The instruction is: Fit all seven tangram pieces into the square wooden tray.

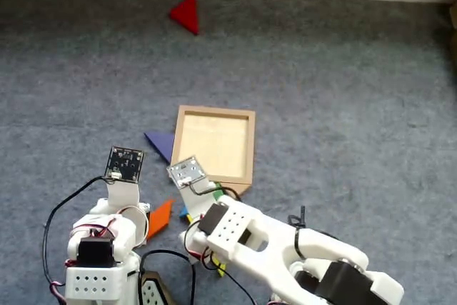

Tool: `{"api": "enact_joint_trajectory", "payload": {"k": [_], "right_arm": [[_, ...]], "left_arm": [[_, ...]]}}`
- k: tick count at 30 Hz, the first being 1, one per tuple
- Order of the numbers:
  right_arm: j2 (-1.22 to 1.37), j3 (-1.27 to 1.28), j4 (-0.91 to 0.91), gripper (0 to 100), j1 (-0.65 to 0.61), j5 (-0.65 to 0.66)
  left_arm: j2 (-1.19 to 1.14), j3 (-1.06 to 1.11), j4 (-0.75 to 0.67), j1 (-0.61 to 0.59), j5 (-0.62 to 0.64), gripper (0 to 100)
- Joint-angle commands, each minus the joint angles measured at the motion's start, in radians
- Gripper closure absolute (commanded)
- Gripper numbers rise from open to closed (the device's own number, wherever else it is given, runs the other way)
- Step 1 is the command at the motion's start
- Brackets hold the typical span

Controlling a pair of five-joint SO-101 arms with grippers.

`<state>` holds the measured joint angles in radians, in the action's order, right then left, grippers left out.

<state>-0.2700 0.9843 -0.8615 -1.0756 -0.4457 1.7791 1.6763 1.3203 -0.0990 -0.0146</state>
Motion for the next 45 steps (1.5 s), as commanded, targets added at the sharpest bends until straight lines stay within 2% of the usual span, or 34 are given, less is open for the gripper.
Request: {"api": "enact_joint_trajectory", "payload": {"k": [1,7,14,19,31,40,45], "right_arm": [[-0.005,0.002,-0.007,70.0,0.056,0.017],[-0.005,0.005,-0.007,81.2,0.058,0.017],[-0.018,-0.001,-0.012,81.3,0.061,0.032],[-0.173,0.010,-0.013,81.4,0.067,0.068],[-0.404,0.091,-0.012,81.7,0.303,0.072],[-0.463,0.091,-0.012,81.7,0.323,0.074],[-0.507,0.091,-0.013,81.7,0.394,0.075]], "left_arm": [[0.041,0.019,0.006,-0.010,-0.005,99],[0.041,0.019,0.006,-0.010,-0.005,99],[0.041,0.019,0.006,-0.010,-0.005,99],[0.041,0.019,0.006,-0.010,-0.005,99],[0.041,0.019,0.006,-0.010,-0.005,99],[0.041,0.019,0.006,-0.010,-0.005,99],[0.041,0.019,0.006,-0.010,-0.005,99]]}}
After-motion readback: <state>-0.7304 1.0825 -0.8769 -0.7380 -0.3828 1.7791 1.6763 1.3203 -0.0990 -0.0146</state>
